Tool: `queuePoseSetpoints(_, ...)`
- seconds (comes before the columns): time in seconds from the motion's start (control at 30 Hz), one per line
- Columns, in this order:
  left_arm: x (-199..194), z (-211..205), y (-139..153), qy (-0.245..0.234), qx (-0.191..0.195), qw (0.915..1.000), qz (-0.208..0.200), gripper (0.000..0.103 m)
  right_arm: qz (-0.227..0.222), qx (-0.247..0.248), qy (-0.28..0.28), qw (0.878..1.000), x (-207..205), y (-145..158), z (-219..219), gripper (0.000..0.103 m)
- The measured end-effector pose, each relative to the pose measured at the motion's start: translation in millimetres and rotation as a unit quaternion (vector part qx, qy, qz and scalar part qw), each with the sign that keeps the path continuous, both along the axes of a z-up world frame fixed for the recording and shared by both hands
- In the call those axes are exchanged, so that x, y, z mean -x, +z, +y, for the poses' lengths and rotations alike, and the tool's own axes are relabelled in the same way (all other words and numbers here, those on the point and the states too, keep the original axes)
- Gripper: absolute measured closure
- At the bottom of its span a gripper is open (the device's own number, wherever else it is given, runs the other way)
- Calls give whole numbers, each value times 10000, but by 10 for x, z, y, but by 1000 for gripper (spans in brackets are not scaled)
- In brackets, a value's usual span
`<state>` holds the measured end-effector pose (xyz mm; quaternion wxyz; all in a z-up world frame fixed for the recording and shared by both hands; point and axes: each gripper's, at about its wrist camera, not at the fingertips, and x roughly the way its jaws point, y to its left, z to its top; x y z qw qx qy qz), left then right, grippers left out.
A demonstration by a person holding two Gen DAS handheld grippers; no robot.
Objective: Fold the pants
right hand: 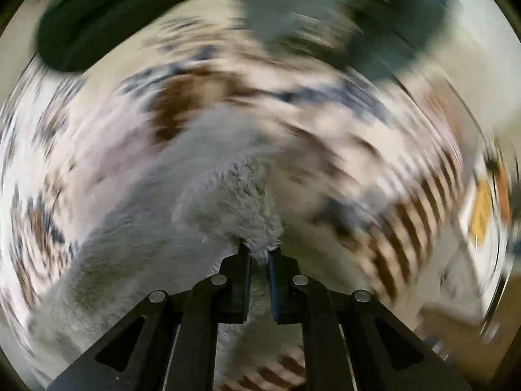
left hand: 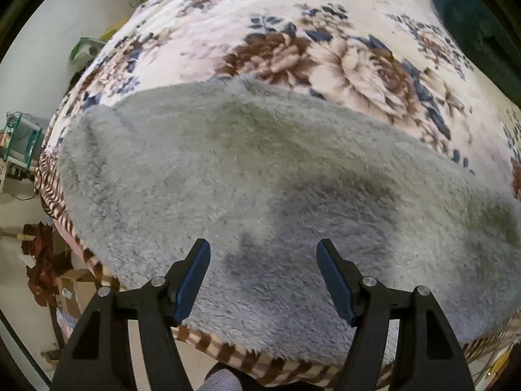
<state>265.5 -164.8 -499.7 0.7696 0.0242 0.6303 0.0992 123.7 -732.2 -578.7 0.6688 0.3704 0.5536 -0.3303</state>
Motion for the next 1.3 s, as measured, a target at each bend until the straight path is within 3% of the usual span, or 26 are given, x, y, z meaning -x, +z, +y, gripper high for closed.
queuePoseSetpoints(0.03,9,6,-35,20,41,10000,68,37,1,-266,-200,9994,126,-111,-61,89)
queuePoseSetpoints(0.1,36,9,-59,38,92,9999,129,37,81,-913,-630,9938,364,-375,-203,70)
queuePoseSetpoints(0.13,52,31,-58,39,129,9998,167,37,52,-1020,-849,9911,461,-408,-246,57)
queuePoseSetpoints(0.17,72,48,-46,44,160,9997,170,37,-35,-1054,-1027,9891,547,-391,-272,52)
queuePoseSetpoints(0.33,230,428,132,283,285,9991,160,37,-265,-1128,-773,9902,541,-142,137,46)
queuePoseSetpoints(0.43,301,847,202,630,238,9975,218,37,-239,-1593,-147,9868,344,-133,847,46)
queuePoseSetpoints(0.5,333,1248,230,970,174,9948,242,37,-193,-1979,420,9791,147,-165,1494,46)
queuePoseSetpoints(0.6,294,1973,268,1516,43,9883,171,37,-107,-2404,842,9670,-9,-262,2283,46)
queuePoseSetpoints(0.67,215,2411,279,1766,-17,9842,109,37,-39,-2695,845,9593,-63,-368,2804,46)
queuePoseSetpoints(0.77,65,3007,274,2045,-51,9788,-18,37,-6,-2873,545,9563,-23,-430,3228,46)
queuePoseSetpoints(0.93,-176,3544,45,2130,408,9762,31,38,43,-2755,-152,9612,210,-447,3646,46)
queuePoseSetpoints(0.97,-221,3620,-30,2164,628,9743,72,42,63,-2726,-219,9619,245,-458,3700,46)
queuePoseSetpoints(1.03,-277,3721,-123,2264,963,9692,85,83,70,-2634,-344,9640,286,-483,3740,50)
queuePoseSetpoints(1.07,-293,3753,-165,2286,1161,9666,61,91,33,-2532,-376,9667,281,-480,3767,66)
queuePoseSetpoints(1.13,-301,3745,-163,2237,1215,9671,-25,96,64,-2196,-291,9751,282,-433,3835,88)
queuePoseSetpoints(1.17,-280,3729,-109,2173,1196,9686,-150,99,4,-2047,-291,9784,307,-372,3864,93)
queuePoseSetpoints(1.3,-129,3770,226,2030,1049,9723,-487,102,-132,-1726,-96,9849,315,-115,3987,96)
